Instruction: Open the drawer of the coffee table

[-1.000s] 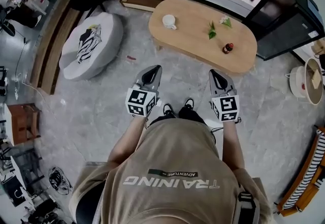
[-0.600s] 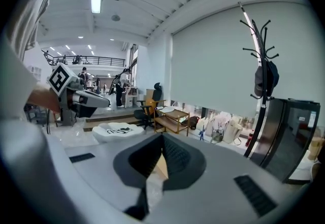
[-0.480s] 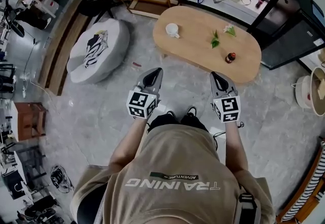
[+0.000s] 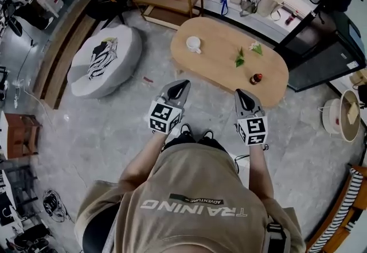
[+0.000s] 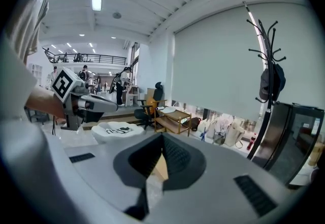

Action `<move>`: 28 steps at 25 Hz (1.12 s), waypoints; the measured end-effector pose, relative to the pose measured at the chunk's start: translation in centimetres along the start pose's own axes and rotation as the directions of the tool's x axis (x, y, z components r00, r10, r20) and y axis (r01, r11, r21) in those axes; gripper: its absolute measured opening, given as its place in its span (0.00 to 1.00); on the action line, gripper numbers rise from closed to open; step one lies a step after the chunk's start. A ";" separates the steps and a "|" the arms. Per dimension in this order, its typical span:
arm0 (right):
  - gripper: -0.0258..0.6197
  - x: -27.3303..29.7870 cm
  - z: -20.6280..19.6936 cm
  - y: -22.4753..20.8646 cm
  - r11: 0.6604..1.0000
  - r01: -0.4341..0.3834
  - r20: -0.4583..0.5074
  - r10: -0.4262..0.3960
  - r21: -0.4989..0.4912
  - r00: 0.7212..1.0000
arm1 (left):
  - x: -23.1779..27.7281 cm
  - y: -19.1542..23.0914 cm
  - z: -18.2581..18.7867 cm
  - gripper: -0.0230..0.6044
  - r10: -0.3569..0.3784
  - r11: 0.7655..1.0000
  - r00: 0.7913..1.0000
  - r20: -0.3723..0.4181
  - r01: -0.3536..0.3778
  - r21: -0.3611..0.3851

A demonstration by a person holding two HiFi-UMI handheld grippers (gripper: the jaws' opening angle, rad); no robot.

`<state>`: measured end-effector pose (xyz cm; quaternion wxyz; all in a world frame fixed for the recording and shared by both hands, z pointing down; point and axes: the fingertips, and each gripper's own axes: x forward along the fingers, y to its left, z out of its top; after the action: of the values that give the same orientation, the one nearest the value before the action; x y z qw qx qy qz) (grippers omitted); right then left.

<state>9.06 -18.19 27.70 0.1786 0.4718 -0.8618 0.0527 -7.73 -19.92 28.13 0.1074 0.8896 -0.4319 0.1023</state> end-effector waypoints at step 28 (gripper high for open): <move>0.05 5.7 -1.3 2.1 0.995 -0.003 -0.022 0.006 0.100 1.000 | 0.6 5.6 -2.1 0.05 0.018 0.999 1.000 0.019 -0.019 0.032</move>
<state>4.89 -21.23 31.13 0.1642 0.4775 -0.8572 0.1011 -12.01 -23.19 30.86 0.0881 0.8881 -0.4394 0.1018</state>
